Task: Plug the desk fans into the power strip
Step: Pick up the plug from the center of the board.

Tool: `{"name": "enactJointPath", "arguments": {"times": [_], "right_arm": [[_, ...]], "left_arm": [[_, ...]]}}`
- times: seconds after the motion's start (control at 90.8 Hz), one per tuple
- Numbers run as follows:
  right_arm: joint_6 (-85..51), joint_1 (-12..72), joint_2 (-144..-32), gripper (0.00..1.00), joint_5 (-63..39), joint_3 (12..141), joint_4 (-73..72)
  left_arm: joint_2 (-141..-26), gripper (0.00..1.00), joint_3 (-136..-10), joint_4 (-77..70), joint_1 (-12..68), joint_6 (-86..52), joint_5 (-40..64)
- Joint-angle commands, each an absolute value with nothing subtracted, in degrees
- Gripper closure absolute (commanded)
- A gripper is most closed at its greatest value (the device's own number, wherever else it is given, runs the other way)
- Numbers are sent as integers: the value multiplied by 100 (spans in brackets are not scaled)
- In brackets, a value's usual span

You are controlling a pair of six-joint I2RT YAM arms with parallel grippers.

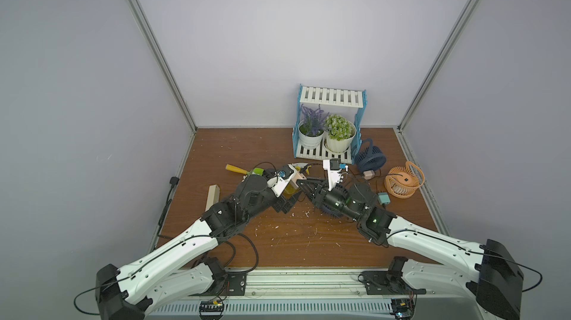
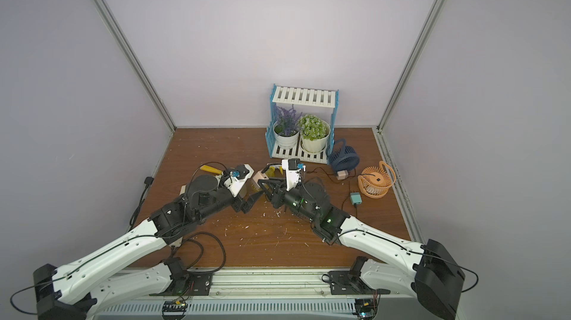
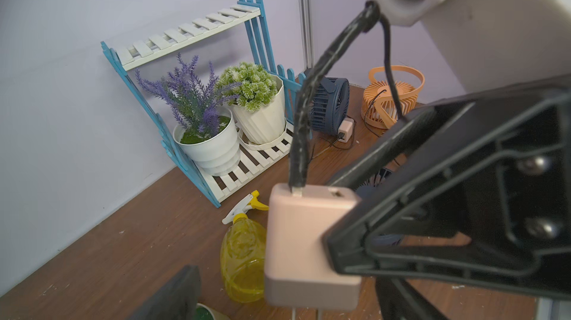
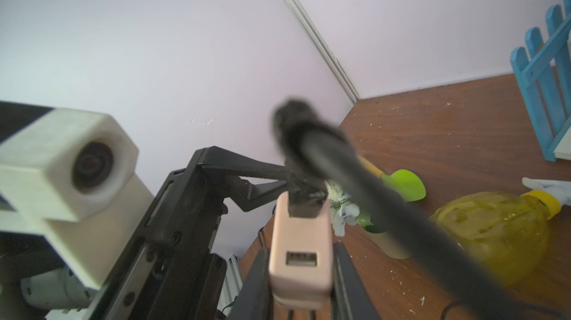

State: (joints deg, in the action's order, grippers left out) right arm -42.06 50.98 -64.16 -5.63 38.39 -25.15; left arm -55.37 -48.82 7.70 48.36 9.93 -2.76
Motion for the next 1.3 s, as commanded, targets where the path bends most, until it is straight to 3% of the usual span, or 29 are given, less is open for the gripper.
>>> {"name": "enactJointPath", "arguments": {"times": [0.0, 0.11, 0.308, 0.539, 0.594, 0.661, 0.782, 0.936, 1.101, 1.288], "right_arm": [[-4374, 5100, -6525, 90, -929, 4071, -2702], [-4461, 5103, -6570, 90, -1002, 4028, -2767], [-4429, 5099, -6467, 89, -959, 3981, -2709], [-4420, 5103, -6436, 88, -1066, 3964, -2550], [-4390, 5098, -6392, 81, -1124, 3980, -2371], [-4261, 5068, -6282, 64, -1105, 4059, -1940], [-4157, 4857, -6022, 47, -1387, 4299, -762], [-4126, 4455, -6108, 39, -2407, 4709, 341], [-4115, 4420, -6361, 27, -3020, 4875, 540], [-4398, 4406, -6628, 35, -3281, 4808, 48]], "left_arm": [[-5532, 22, -4872, 545, 4873, 1006, -164], [-5483, 36, -4789, 556, 4871, 1036, -196], [-5546, 36, -4844, 927, 4876, 1061, -284], [-5571, 67, -4843, 844, 4874, 1139, -248], [-5572, 67, -4866, 915, 4878, 1153, -220], [-5549, 67, -4920, 1176, 4885, 1246, -207], [-5446, 68, -4967, 1741, 4919, 1796, -317], [-5366, 68, -4949, 2139, 5088, 2387, -431], [-5360, 68, -5022, 2060, 5101, 2368, -258], [-5347, 68, -4958, 1947, 5104, 2378, 27]]}}
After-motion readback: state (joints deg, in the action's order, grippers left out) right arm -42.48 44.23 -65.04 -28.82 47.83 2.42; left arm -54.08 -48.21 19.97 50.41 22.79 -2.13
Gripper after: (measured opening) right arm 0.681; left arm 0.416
